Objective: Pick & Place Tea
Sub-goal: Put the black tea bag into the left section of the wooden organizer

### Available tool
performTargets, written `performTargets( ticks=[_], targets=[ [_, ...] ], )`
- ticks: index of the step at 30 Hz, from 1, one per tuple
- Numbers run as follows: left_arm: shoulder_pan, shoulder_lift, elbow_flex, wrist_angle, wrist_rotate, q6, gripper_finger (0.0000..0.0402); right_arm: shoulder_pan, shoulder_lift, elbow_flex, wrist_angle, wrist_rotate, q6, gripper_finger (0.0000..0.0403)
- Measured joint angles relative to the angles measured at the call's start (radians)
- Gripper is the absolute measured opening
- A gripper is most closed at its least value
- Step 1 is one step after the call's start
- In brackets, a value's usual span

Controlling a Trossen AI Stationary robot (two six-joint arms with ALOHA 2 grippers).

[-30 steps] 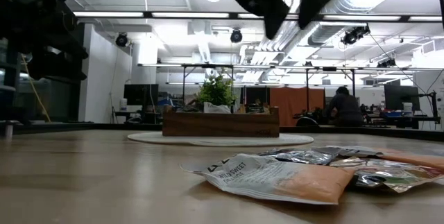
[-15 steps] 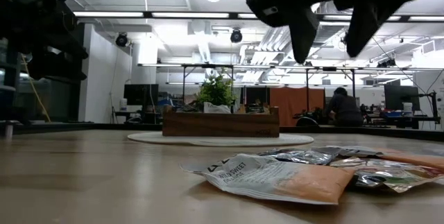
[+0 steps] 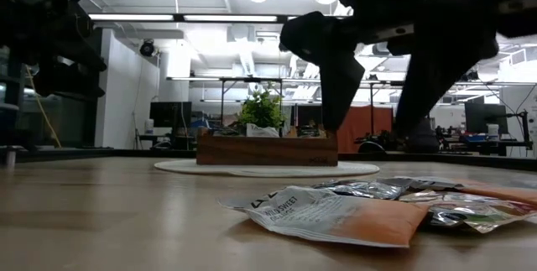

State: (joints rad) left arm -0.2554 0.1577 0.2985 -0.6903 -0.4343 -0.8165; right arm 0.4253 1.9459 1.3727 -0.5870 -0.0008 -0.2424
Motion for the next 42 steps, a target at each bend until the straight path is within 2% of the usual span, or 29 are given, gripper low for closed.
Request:
performTargets(
  ticks=[10,27,42],
  targets=[
    [0.000,0.000,0.000,0.000,0.000,0.000,0.0296,0.003,0.002,-0.022,0.019,0.018,-0.145,0.0261],
    [0.000,0.000,0.000,0.000,0.000,0.000,0.0296,-0.016,0.006,-0.113,0.055,0.073,-0.217,0.0261],
    [0.000,0.000,0.000,0.000,0.000,0.000,0.0296,-0.072,0.006,-0.113,0.058,0.020,-0.314,0.0261]
  ],
)
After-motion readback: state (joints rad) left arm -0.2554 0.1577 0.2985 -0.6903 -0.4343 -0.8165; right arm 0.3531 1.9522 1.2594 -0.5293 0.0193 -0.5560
